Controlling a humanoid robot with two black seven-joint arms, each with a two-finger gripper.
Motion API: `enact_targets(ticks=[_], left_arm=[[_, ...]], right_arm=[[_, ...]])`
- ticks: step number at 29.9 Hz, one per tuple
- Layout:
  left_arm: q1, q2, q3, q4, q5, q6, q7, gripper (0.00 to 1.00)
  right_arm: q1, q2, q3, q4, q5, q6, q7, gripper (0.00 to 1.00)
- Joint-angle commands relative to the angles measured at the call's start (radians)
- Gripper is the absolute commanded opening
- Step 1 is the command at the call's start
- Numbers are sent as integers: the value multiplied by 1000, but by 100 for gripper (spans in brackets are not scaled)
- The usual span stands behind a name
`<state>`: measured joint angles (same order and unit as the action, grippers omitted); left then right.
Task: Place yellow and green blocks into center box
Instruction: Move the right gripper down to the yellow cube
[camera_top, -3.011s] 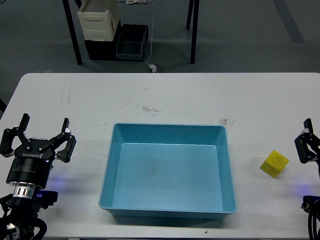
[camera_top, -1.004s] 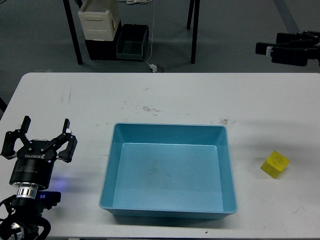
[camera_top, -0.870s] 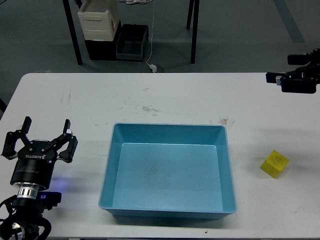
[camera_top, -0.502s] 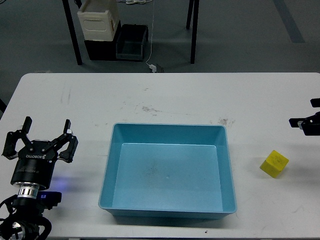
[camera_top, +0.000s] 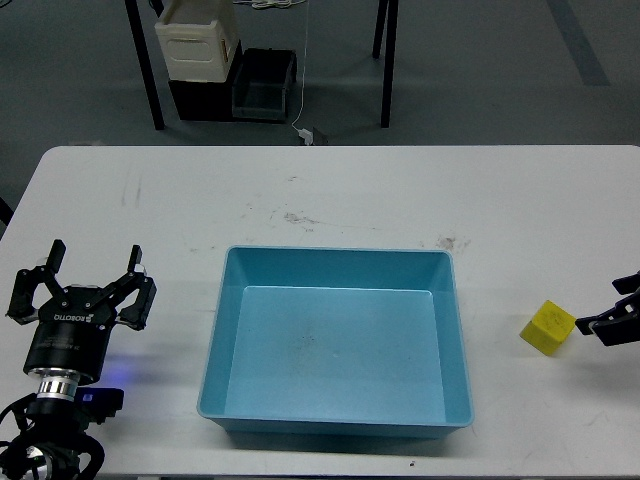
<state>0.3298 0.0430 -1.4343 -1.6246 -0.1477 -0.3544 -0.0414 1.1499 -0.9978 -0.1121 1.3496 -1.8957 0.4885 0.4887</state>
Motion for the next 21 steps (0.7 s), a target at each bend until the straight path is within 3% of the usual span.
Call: enact_targets(ticks=[1, 7, 21], left_arm=[[0, 0, 0, 5, -1, 0, 0, 100], [0, 0, 2, 6, -3, -3, 0, 100], [0, -15, 2, 11, -1, -6, 0, 100]], right_arm=[[4, 71, -31, -55, 0, 0, 0, 99], [5, 148, -64, -112, 0, 0, 0, 99], [-1, 185, -100, -142, 1, 0, 0, 99]])
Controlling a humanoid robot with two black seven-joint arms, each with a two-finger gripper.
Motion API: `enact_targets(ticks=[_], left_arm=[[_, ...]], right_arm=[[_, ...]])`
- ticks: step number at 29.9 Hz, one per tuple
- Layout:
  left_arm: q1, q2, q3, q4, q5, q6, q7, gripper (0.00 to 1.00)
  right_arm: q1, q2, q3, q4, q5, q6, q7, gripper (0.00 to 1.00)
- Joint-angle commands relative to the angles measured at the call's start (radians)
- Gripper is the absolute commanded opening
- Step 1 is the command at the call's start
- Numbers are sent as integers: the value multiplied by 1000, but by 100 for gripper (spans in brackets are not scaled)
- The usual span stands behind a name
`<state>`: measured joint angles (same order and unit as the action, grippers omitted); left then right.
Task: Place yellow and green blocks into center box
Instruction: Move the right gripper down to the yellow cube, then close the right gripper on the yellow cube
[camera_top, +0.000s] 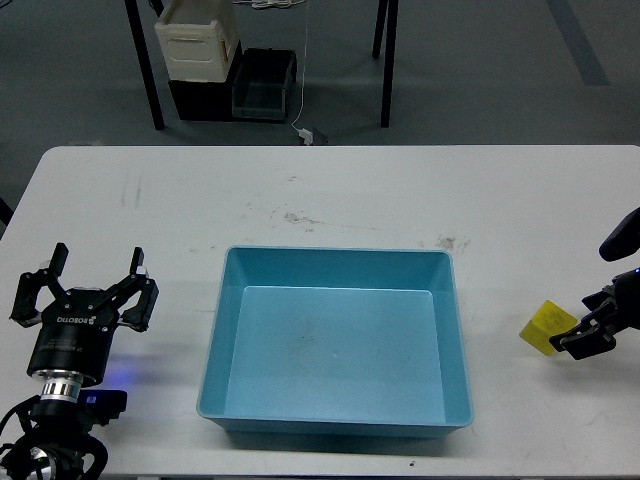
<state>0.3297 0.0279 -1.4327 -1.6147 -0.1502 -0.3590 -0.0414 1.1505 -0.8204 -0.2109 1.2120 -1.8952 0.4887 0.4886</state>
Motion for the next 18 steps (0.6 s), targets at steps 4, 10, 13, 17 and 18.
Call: enact_targets(ticks=[4, 10, 13, 17, 18], left_arm=[[0, 0, 0, 1, 1, -1, 0, 100], [0, 0, -2, 1, 1, -1, 0, 100], [0, 0, -2, 1, 1, -1, 0, 100], [0, 0, -2, 1, 1, -1, 0, 100], [0, 0, -2, 1, 1, -1, 0, 100]], right_arm=[[0, 27, 1, -16, 2, 0, 0, 99], [-2, 53, -1, -31, 2, -1, 0, 98], [-8, 79, -1, -52, 4, -2, 0, 97], [-12, 93, -1, -55, 4, -2, 0, 95], [-15, 95, -1, -57, 2, -6, 0, 93]])
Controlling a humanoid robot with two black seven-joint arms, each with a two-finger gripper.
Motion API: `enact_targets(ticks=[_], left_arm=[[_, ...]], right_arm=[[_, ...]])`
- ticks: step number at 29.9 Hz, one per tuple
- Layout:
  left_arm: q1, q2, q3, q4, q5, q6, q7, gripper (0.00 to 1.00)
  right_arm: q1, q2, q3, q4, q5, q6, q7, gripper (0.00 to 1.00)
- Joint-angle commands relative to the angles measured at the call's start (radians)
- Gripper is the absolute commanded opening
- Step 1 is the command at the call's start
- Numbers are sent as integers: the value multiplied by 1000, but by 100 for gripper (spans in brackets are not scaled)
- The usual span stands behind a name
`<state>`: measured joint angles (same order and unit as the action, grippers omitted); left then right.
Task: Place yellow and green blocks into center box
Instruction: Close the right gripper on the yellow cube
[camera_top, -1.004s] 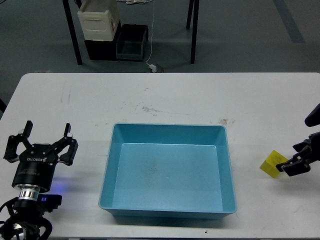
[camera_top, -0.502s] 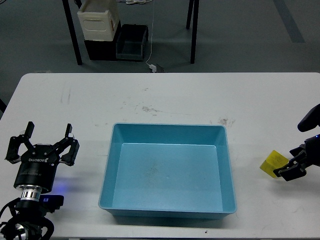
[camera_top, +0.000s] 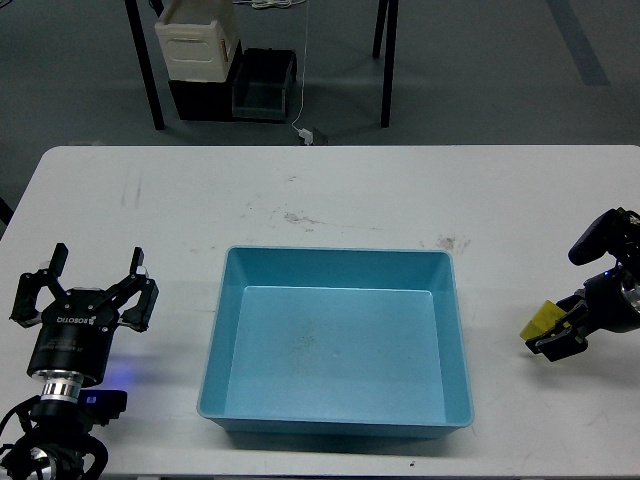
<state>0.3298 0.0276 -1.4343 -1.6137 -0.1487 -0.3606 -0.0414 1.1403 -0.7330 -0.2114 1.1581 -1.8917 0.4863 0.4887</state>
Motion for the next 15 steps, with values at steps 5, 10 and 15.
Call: enact_targets(ticks=[5, 10, 15], left_arm=[[0, 0, 0, 0, 0, 0, 0, 100], [0, 0, 0, 0, 0, 0, 0, 100], [0, 0, 0, 0, 0, 0, 0, 100]], right_arm=[[-13, 14, -3, -1, -3, -15, 0, 70], [-27, 10, -3, -1, -4, -12, 0, 48], [-25, 9, -3, 0, -6, -14, 0, 25]])
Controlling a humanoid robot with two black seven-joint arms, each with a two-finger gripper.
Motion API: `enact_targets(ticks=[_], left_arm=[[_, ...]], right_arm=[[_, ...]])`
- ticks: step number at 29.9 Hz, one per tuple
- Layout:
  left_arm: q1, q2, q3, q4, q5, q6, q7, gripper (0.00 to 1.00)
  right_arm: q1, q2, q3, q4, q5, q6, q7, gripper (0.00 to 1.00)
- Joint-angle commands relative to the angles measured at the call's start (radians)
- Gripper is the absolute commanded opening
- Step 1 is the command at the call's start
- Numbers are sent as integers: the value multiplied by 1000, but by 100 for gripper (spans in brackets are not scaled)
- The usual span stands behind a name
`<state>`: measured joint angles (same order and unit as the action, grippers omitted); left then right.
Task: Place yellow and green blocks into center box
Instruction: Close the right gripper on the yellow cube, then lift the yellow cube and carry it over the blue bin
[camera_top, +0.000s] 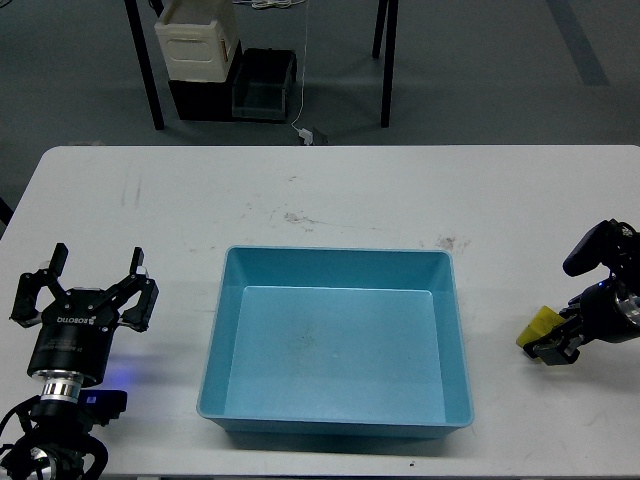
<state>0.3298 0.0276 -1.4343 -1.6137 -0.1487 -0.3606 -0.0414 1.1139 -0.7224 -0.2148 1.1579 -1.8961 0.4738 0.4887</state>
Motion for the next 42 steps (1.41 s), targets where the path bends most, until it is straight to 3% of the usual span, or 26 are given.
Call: enact_targets(ticks=[1, 5, 9, 14, 22, 33, 42], left_arm=[[0, 0, 0, 0, 0, 0, 0, 100], [0, 0, 0, 0, 0, 0, 0, 100], [0, 2, -1, 0, -2, 0, 0, 100], [2, 2, 0, 0, -2, 0, 0, 100], [0, 0, 0, 0, -3, 0, 0, 100], [3, 0, -6, 0, -3, -1, -9, 100], [2, 2, -5, 0, -3, 0, -28, 100]], right_arm=[[4, -2, 0, 0, -1, -1, 0, 19], [21, -9, 9, 0, -6, -9, 0, 7], [93, -44, 22, -1, -3, -72, 0, 3], [253, -130, 57, 8, 3, -103, 0, 1], [476, -118, 127, 86, 17, -103, 0, 0], [727, 141, -92, 292, 77, -95, 0, 0], [745, 355, -178, 298, 78, -90, 0, 1]])
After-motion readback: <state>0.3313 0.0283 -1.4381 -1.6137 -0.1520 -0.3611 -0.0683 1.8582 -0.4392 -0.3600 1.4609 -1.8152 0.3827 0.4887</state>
